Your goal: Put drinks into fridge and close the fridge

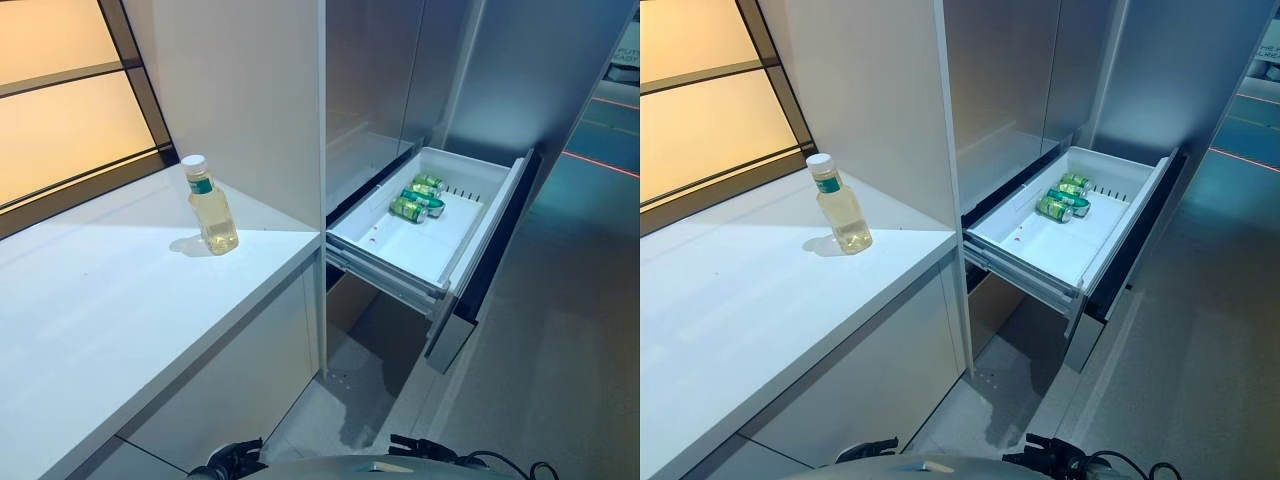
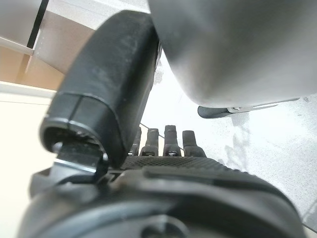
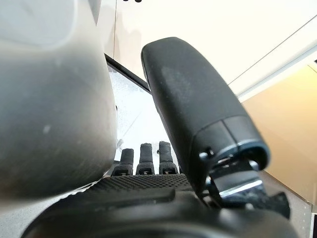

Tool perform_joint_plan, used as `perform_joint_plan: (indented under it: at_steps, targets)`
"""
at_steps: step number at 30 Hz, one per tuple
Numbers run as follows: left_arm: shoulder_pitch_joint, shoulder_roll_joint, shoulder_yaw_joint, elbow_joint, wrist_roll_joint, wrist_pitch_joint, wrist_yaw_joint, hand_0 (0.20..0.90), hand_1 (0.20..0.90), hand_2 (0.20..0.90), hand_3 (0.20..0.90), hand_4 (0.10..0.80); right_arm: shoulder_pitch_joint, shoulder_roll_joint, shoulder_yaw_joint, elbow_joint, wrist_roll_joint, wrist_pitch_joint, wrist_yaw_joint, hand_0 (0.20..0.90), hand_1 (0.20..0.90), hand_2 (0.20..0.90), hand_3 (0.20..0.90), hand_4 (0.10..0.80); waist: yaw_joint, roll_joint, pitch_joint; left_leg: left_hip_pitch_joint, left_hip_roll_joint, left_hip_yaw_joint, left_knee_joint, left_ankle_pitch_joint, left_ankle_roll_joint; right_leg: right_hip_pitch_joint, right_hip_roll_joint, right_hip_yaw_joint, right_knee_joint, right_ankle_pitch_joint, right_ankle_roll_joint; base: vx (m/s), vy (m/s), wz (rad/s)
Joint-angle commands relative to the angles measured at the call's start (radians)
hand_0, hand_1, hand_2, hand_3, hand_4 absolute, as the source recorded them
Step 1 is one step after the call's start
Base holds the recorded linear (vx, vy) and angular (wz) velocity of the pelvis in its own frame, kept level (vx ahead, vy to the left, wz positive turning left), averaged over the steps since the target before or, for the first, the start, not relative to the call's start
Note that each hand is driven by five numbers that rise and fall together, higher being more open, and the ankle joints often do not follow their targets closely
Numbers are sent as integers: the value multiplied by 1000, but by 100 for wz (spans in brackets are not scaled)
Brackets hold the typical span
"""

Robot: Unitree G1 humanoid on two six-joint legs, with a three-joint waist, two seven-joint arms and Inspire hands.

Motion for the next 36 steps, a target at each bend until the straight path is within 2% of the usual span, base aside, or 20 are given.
perform_joint_plan:
  at_steps: [1,16,21,26,29,31,32,33,34,35,36]
  targets:
    - [-44,-49,4,42,-2,-56,-19,900,900,900,900,800,-10,26,9,98,-30,43,32,900,900,900,900,800,15,-6,28,-5,-47,66,7,-45,32,31,-3,30,34,-46,45,0,0,0]
    - [-46,-50,7,40,-38,-62,-33,900,900,900,900,800,-13,27,8,101,-30,42,28,900,900,900,900,800,16,-4,25,-4,-48,65,7,-45,32,33,-4,29,32,-47,45,0,0,0]
    - [-46,-51,30,-5,-236,-49,-319,900,900,900,900,800,-18,15,-3,97,-39,51,36,900,900,900,900,800,17,0,25,-6,-49,64,7,-46,29,32,-4,31,31,-45,47,0,0,0]
    - [-55,-30,9,-72,-325,-34,-528,900,900,900,900,800,-35,-15,-15,90,-58,68,56,900,900,900,900,800,16,10,31,-7,-46,67,7,-45,28,27,-4,34,35,-44,47,0,0,0]
    - [-82,6,-13,-255,-370,10,-624,900,900,900,900,800,-41,-40,-12,69,-75,90,69,900,900,900,900,800,14,21,31,-8,-44,66,7,-45,26,24,-5,38,38,-46,48,-11,26,0]
    - [-94,20,-25,-360,-399,39,-645,900,900,900,900,800,-42,-48,-11,62,-76,94,68,900,900,900,900,800,15,27,32,-10,-44,63,7,-45,25,23,-5,39,37,-45,50,-27,34,0]
    - [-110,45,-35,-471,-448,48,-703,900,900,900,900,800,-40,-55,-10,59,-75,93,67,900,900,900,900,800,16,32,33,-11,-44,62,7,-45,25,23,-7,38,35,-44,52,0,0,0]
    - [-118,55,-32,-518,-464,82,-699,900,900,900,900,800,-39,-56,-11,58,-74,92,67,900,900,900,900,800,17,33,33,-11,-44,61,7,-45,25,24,-7,38,34,-43,52,-36,29,0]
    - [-144,87,-22,-659,-562,122,-772,900,900,900,900,800,-33,-59,-10,55,-71,88,65,900,900,900,900,800,21,37,32,-14,-45,57,7,-46,25,23,-9,36,31,-42,54,0,0,0]
    - [-148,91,-15,-701,-572,155,-758,900,900,900,900,800,-32,-59,-11,55,-70,87,64,900,900,900,900,800,21,37,32,-13,-45,57,7,-46,25,24,-10,36,31,-42,54,0,0,0]
    - [-173,111,16,-879,-671,249,-740,900,900,900,900,800,-23,-59,-15,55,-67,80,63,900,900,900,900,800,27,37,30,-16,-45,53,7,-47,26,24,-12,33,29,-40,55,0,0,0]
